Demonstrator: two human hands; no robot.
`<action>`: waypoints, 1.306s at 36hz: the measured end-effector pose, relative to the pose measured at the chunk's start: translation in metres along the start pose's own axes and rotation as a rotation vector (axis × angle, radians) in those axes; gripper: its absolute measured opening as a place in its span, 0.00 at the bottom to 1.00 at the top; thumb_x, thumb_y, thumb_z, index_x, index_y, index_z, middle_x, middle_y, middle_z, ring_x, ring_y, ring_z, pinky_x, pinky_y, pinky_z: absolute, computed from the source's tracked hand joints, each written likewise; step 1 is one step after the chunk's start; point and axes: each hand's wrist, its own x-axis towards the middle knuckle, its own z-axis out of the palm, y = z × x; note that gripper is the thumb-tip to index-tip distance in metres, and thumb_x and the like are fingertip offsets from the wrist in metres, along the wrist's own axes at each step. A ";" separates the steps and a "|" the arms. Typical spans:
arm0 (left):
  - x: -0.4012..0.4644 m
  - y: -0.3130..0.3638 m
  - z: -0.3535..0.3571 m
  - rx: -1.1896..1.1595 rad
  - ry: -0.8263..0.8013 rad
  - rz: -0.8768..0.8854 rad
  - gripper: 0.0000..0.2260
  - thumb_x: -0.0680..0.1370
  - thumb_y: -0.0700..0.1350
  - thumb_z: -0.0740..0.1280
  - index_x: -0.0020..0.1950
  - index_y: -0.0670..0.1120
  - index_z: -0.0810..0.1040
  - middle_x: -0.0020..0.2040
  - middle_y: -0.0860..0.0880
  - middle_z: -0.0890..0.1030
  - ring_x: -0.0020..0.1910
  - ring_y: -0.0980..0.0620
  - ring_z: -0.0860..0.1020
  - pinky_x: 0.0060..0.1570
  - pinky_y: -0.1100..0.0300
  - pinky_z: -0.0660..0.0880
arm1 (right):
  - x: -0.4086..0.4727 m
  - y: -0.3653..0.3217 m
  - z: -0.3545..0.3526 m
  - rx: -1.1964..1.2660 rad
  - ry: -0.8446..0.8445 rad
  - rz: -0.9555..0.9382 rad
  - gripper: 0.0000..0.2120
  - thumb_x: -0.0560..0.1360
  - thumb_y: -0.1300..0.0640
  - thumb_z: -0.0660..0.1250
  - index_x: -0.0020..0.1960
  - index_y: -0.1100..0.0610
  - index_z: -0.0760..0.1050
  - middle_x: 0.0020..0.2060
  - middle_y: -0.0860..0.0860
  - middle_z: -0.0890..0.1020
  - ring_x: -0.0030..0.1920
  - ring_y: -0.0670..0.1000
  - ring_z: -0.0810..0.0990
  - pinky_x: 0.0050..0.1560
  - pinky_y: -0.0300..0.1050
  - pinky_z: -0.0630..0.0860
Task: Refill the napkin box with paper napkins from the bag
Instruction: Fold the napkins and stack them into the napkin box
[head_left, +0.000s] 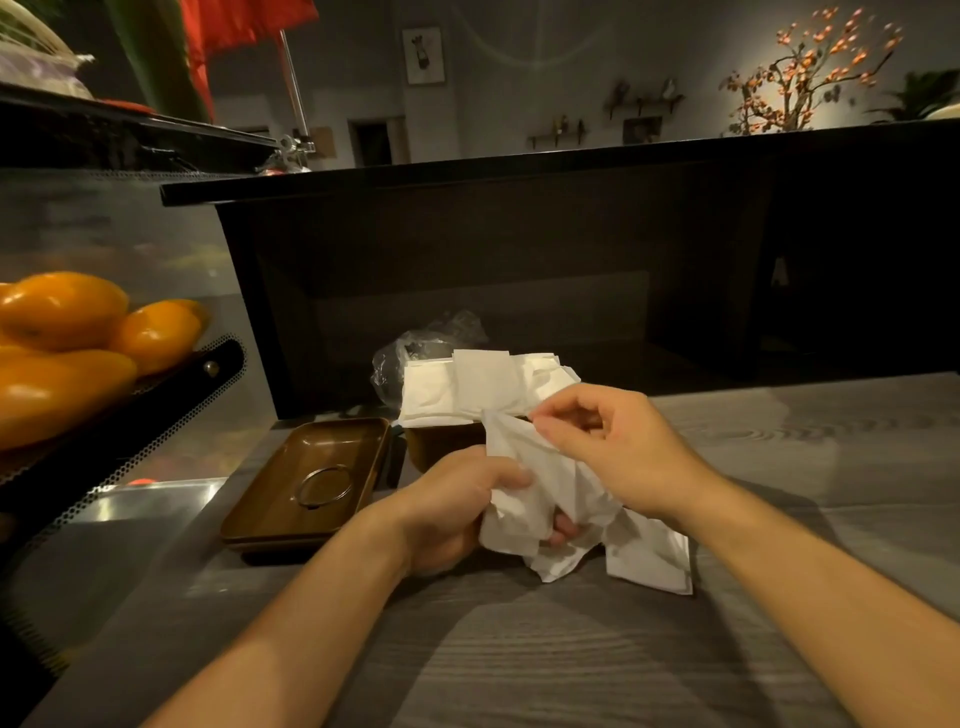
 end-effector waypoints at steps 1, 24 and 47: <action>0.001 -0.001 0.000 -0.002 0.022 0.015 0.12 0.82 0.38 0.61 0.62 0.48 0.78 0.54 0.45 0.86 0.53 0.47 0.85 0.50 0.51 0.82 | 0.000 -0.002 0.000 0.023 0.012 0.032 0.05 0.80 0.50 0.68 0.52 0.48 0.82 0.45 0.45 0.85 0.46 0.43 0.83 0.50 0.41 0.81; -0.001 0.001 0.007 -0.031 0.131 0.075 0.09 0.84 0.45 0.59 0.56 0.49 0.79 0.46 0.46 0.87 0.45 0.48 0.86 0.44 0.52 0.84 | -0.003 0.006 -0.015 -0.208 -0.015 0.015 0.12 0.76 0.55 0.73 0.56 0.43 0.76 0.40 0.46 0.84 0.44 0.43 0.82 0.47 0.39 0.78; 0.013 -0.006 0.005 0.075 0.381 0.197 0.13 0.87 0.45 0.54 0.60 0.54 0.77 0.52 0.54 0.83 0.51 0.56 0.81 0.42 0.64 0.79 | -0.004 -0.003 -0.004 -0.167 0.003 0.083 0.05 0.76 0.49 0.73 0.43 0.49 0.82 0.37 0.48 0.83 0.40 0.48 0.81 0.44 0.46 0.81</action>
